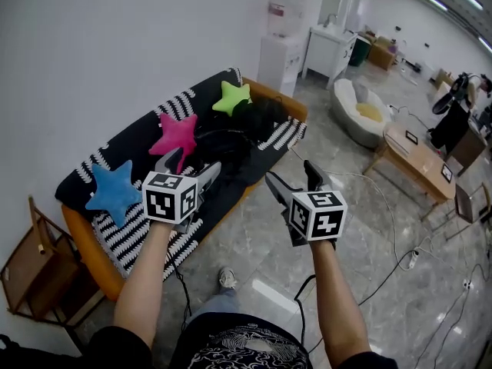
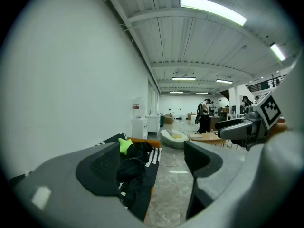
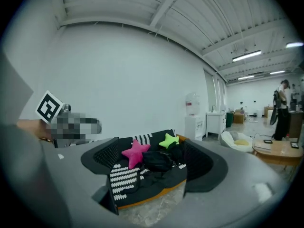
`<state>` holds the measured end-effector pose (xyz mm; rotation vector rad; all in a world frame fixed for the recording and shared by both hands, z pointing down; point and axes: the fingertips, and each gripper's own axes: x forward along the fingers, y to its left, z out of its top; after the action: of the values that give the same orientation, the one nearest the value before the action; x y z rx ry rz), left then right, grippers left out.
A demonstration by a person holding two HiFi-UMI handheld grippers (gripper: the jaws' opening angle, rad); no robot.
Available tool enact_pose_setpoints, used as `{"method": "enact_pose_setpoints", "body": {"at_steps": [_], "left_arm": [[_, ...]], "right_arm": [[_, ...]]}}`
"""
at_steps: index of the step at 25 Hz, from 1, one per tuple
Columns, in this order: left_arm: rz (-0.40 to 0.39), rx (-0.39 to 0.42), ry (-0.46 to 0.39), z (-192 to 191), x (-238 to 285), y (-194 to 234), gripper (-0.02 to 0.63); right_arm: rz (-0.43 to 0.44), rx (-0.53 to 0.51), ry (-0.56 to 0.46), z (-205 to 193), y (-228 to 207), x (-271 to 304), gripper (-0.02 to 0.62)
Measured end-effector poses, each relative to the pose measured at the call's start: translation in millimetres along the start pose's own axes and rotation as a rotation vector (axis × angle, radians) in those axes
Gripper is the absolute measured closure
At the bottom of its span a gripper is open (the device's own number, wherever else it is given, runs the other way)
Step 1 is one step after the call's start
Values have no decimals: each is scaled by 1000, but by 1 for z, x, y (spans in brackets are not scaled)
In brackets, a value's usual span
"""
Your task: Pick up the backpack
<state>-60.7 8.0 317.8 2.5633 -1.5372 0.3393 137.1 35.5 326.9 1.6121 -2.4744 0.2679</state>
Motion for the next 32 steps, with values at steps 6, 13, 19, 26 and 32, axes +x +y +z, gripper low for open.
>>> {"method": "enact_pose_setpoints", "body": {"at_steps": [6, 13, 19, 26, 32], "left_arm": [[7, -28, 15, 15, 69, 69, 198], [-13, -23, 48, 27, 133, 121, 198], [-31, -20, 66, 30, 167, 144, 198], [-50, -17, 81, 27, 190, 165, 198], [-57, 7, 85, 31, 205, 172, 198]], "right_arm": [[12, -13, 32, 28, -15, 99, 153], [21, -11, 50, 51, -26, 187, 153], [22, -2, 60, 55, -32, 227, 153], [23, -5, 71, 55, -33, 259, 153], [18, -3, 79, 50, -41, 272, 155]]}}
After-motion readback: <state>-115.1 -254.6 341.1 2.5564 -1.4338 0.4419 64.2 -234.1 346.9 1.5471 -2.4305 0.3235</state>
